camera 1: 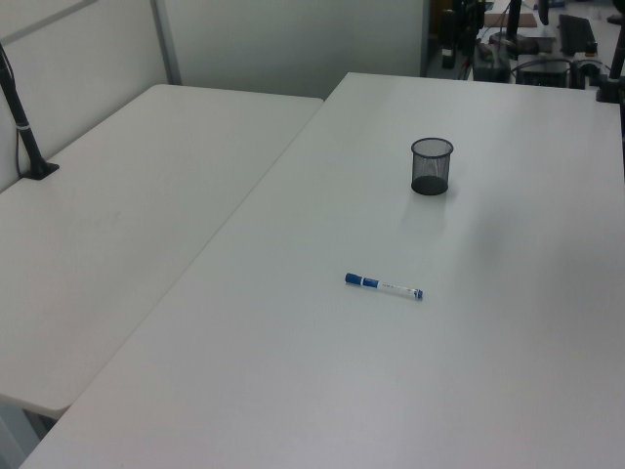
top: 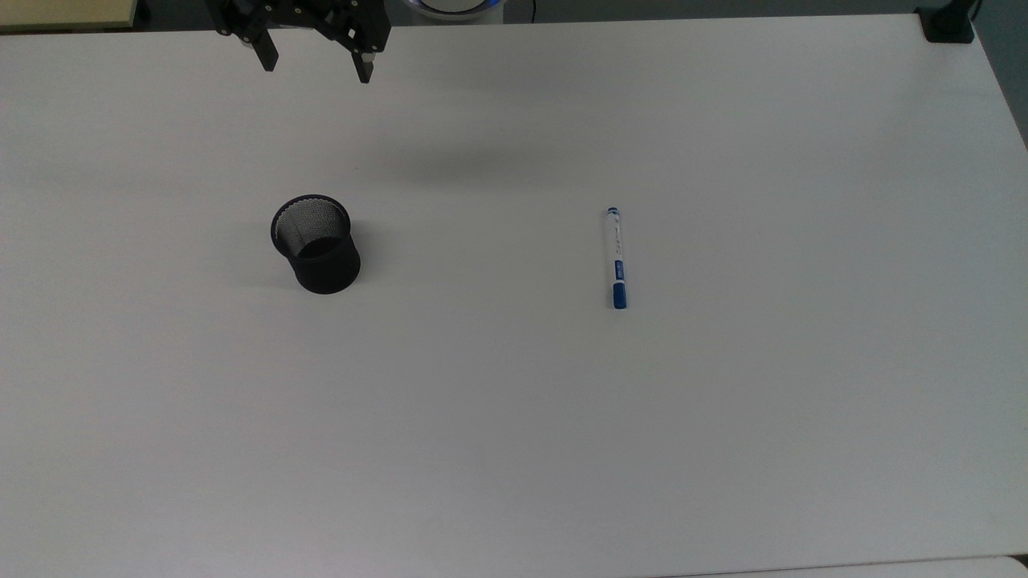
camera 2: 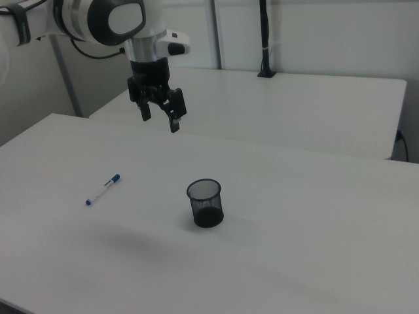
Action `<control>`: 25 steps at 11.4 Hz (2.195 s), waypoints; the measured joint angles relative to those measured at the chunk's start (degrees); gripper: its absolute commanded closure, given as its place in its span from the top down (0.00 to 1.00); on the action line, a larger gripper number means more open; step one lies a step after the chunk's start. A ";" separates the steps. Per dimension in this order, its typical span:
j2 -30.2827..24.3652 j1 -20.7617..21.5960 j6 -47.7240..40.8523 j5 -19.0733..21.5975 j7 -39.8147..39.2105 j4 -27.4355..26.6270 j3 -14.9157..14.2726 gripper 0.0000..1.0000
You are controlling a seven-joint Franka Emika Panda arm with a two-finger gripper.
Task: Insert the marker
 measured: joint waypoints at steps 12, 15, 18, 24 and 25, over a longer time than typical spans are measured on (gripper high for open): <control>0.09 0.50 0.00 0.00 0.00 -0.43 0.22 1.00; 1.96 3.50 0.01 0.00 0.20 -0.53 0.47 1.00; 4.80 8.97 0.03 0.00 0.73 -0.49 0.76 1.00; 15.24 19.98 7.95 0.01 7.72 -0.35 1.02 0.95; 17.51 21.44 10.24 0.01 9.06 -0.36 1.05 0.92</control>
